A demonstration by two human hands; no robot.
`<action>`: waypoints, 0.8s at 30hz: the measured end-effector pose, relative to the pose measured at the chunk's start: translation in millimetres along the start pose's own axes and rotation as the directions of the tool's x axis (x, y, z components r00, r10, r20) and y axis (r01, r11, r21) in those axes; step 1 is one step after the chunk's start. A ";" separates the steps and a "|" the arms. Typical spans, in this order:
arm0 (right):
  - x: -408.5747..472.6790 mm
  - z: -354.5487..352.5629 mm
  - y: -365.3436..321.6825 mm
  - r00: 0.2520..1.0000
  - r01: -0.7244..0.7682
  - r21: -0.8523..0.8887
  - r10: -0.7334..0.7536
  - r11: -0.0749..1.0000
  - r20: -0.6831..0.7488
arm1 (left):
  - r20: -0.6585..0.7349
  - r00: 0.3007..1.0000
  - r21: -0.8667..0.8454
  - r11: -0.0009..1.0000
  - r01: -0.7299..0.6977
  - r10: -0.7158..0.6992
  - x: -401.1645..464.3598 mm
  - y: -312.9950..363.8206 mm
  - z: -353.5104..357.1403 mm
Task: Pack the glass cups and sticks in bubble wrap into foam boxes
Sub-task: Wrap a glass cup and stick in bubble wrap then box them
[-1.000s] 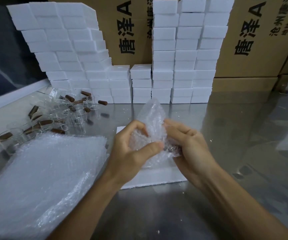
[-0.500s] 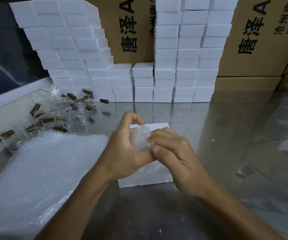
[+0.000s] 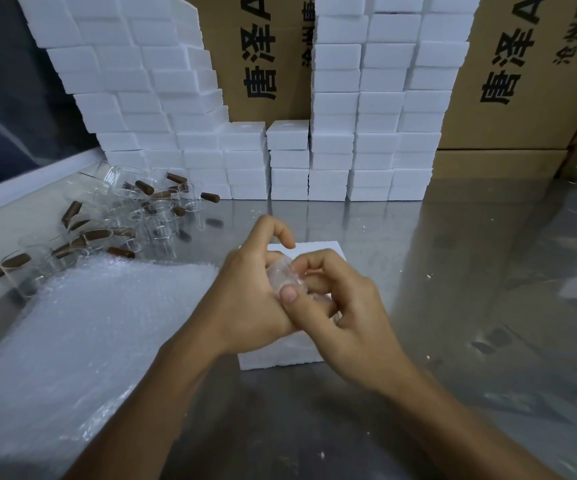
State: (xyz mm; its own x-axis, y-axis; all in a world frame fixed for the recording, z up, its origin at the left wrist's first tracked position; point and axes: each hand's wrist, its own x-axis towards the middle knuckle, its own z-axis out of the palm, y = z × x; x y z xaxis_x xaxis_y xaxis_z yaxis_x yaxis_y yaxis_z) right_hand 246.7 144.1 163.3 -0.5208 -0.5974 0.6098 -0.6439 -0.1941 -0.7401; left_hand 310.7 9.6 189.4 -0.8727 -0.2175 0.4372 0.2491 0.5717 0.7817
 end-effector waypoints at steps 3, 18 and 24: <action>0.7 4.1 1.9 0.997 0.069 -0.068 -0.068 0.995 0.024 | -0.004 1.000 -0.008 1.000 -0.003 0.003 0.3 -1.7 -1.8; 2.9 -6.5 -2.1 0.994 0.041 0.003 -0.041 0.999 0.103 | 0.037 0.998 -0.161 0.985 0.056 -0.051 -0.6 -3.0 3.6; 5.5 -20.4 7.5 0.987 0.155 -0.224 -0.142 0.962 0.071 | -0.163 0.928 -0.370 0.893 0.256 -0.334 2.6 -4.2 2.8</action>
State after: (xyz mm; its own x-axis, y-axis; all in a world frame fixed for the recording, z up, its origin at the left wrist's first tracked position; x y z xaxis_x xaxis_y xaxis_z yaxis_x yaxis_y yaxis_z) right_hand 227.5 155.3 166.8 -0.3829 -0.6172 0.6874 -0.8259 -0.1047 -0.5540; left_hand 306.1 8.9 186.0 -0.8247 -0.5220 0.2176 0.1544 0.1623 0.9746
